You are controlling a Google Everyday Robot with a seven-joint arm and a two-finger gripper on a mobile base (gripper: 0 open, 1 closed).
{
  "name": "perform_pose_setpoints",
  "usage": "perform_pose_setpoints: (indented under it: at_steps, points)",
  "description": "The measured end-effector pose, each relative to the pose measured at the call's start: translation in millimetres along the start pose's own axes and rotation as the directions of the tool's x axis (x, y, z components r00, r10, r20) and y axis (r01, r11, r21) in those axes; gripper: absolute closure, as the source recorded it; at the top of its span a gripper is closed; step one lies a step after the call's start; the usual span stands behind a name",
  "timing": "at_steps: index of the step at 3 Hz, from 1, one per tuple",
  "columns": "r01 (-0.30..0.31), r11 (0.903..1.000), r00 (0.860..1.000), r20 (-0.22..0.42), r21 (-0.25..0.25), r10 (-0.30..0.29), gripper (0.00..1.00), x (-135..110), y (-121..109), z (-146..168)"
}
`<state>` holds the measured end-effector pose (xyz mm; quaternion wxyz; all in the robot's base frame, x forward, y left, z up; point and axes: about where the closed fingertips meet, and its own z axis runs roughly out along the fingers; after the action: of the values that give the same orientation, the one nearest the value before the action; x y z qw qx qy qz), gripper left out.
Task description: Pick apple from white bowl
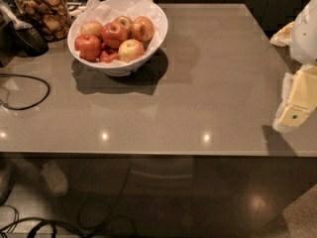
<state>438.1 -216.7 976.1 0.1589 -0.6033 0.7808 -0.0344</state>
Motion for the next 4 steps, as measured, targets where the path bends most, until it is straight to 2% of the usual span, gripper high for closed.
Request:
perform_pose_setpoints:
  at_steps: [1,2,3,4]
  points:
    - [0.000,1.0000,1.000,0.000,0.000,0.000,0.00,0,0,0]
    - [-0.040,0.9986,0.998,-0.040,-0.035,0.039,0.00,-13,-19,15]
    - [-0.070,0.9941,0.995,-0.076,-0.083,0.064,0.00,-50,-56,53]
    - [-0.067,0.9950,0.996,-0.067,-0.074,0.062,0.00,-53,-58,54]
